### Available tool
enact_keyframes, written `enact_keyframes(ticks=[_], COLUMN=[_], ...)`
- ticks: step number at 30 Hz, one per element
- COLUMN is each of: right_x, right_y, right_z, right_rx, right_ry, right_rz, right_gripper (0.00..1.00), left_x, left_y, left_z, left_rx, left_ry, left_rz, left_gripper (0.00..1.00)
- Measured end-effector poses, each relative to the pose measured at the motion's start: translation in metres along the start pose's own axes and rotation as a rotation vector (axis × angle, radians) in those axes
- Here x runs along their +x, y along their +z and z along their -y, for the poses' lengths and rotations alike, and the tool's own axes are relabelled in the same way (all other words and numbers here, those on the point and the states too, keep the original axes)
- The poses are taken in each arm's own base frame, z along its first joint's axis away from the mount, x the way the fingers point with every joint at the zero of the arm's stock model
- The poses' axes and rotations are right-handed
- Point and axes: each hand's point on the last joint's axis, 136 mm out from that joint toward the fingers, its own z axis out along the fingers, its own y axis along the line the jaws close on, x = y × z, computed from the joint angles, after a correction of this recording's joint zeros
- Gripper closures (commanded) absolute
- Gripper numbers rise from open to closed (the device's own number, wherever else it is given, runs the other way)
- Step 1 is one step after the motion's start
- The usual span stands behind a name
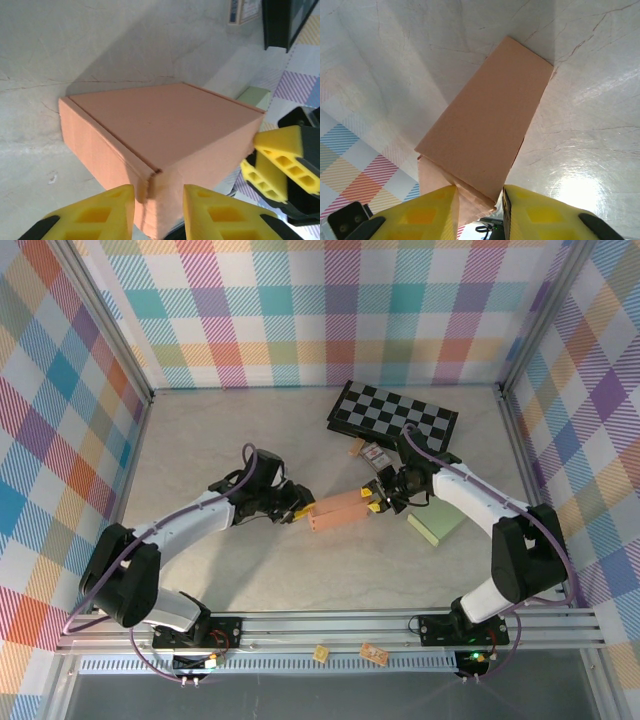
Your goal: Fold the paper box
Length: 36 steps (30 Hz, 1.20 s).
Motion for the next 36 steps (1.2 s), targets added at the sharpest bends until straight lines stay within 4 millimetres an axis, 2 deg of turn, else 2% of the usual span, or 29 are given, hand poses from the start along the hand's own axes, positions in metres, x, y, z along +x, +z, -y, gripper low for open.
enact_keyframes(ticks=[6,12,16,22,29,33,36], right_x=[0.0,0.0,0.0,0.0,-0.001,-0.001,-0.001], right_y=[0.0,0.0,0.0,0.0,0.001,0.001,0.001], right_z=[-0.001,-0.001,-0.001,-0.001,-0.001,-0.001,-0.001], right_rx=[0.003,0.005,0.005,0.005,0.006,0.006,0.006], right_ry=[0.002,0.003,0.003,0.004,0.004,0.004,0.004], right_rz=[-0.001,-0.001,-0.001,-0.002,-0.002,-0.002,-0.002], right_gripper=[0.71,0.72,0.72,0.72,0.73,0.73,0.73], left_x=[0.007,0.012,0.013,0.017,0.016,0.013,0.009], left_y=[-0.01,-0.003,-0.003,-0.003,0.0,-0.001,-0.01], left_z=[0.009,0.0,-0.003,-0.02,-0.021,-0.021,-0.013], left_rx=[0.06,0.052,0.041,-0.027,-0.03,-0.034,-0.023], left_ry=[-0.031,-0.075,-0.078,-0.091,-0.086,-0.084,-0.073], left_rz=[-0.015,-0.046,-0.049,-0.057,-0.059,-0.041,-0.009], left_gripper=[0.73,0.77,0.78,0.77,0.78,0.74,0.7])
